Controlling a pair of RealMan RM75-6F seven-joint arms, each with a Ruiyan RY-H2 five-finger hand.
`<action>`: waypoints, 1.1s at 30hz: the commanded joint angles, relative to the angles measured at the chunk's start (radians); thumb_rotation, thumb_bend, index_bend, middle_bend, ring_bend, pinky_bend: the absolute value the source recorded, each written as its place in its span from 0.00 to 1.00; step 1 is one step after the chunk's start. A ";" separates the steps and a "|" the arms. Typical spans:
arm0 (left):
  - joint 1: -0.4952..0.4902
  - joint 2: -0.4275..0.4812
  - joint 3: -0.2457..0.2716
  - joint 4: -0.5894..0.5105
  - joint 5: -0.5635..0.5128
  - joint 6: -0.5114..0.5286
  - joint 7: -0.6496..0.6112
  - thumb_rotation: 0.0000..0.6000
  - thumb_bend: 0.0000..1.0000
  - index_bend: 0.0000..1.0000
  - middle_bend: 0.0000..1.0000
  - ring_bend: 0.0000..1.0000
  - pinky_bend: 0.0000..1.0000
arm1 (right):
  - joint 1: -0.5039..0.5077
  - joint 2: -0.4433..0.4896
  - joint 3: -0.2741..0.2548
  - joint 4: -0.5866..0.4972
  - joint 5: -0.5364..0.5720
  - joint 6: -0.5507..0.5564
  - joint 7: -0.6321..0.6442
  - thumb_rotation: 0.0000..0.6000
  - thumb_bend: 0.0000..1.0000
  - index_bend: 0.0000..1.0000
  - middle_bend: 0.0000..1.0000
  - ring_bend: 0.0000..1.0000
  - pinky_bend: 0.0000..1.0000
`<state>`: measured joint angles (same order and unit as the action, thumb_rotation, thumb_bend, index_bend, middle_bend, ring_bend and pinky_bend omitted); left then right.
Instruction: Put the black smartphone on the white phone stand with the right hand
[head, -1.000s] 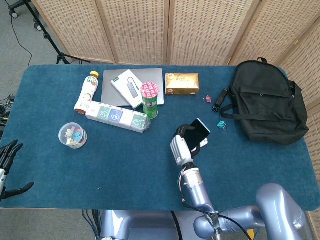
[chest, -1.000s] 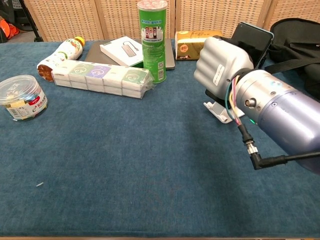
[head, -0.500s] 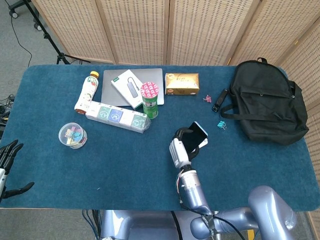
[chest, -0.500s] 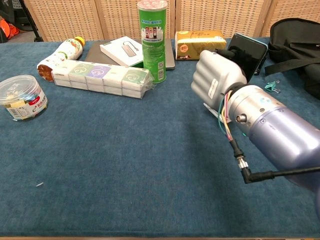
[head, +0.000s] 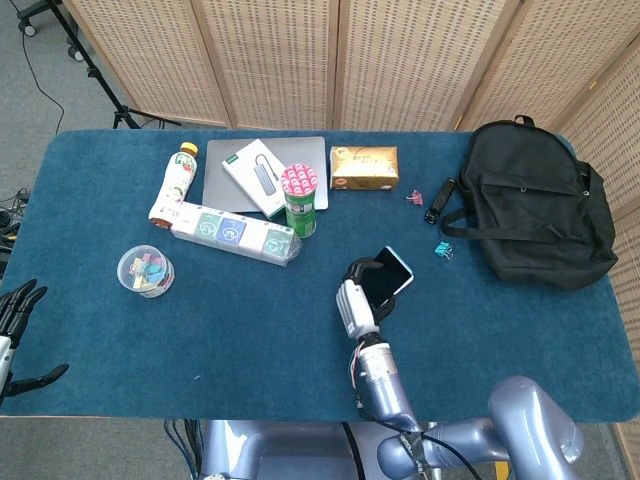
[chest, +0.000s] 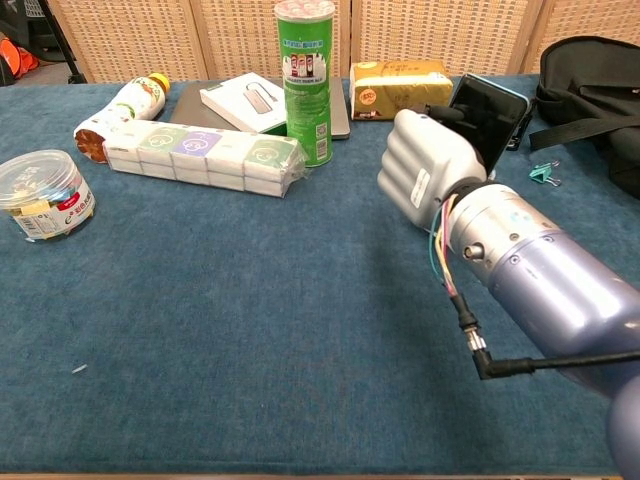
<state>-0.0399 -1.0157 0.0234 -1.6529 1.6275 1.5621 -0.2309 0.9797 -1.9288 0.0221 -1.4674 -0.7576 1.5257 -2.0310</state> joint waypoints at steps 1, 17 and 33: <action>-0.001 0.000 0.000 0.000 0.000 -0.002 0.001 1.00 0.00 0.02 0.00 0.00 0.07 | 0.000 -0.001 -0.002 0.007 -0.009 0.003 -0.005 1.00 0.41 0.44 0.47 0.46 0.41; 0.000 0.001 0.001 0.001 0.003 0.002 -0.002 1.00 0.00 0.02 0.00 0.00 0.07 | -0.015 0.004 -0.043 0.029 -0.056 -0.024 -0.023 1.00 0.41 0.44 0.45 0.46 0.41; 0.001 0.003 0.001 0.001 0.003 0.005 -0.005 1.00 0.00 0.02 0.00 0.00 0.07 | -0.039 0.010 -0.044 0.012 -0.074 -0.030 -0.023 1.00 0.00 0.26 0.12 0.17 0.30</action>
<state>-0.0390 -1.0131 0.0245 -1.6522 1.6307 1.5666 -0.2361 0.9421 -1.9189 -0.0237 -1.4523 -0.8308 1.4949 -2.0560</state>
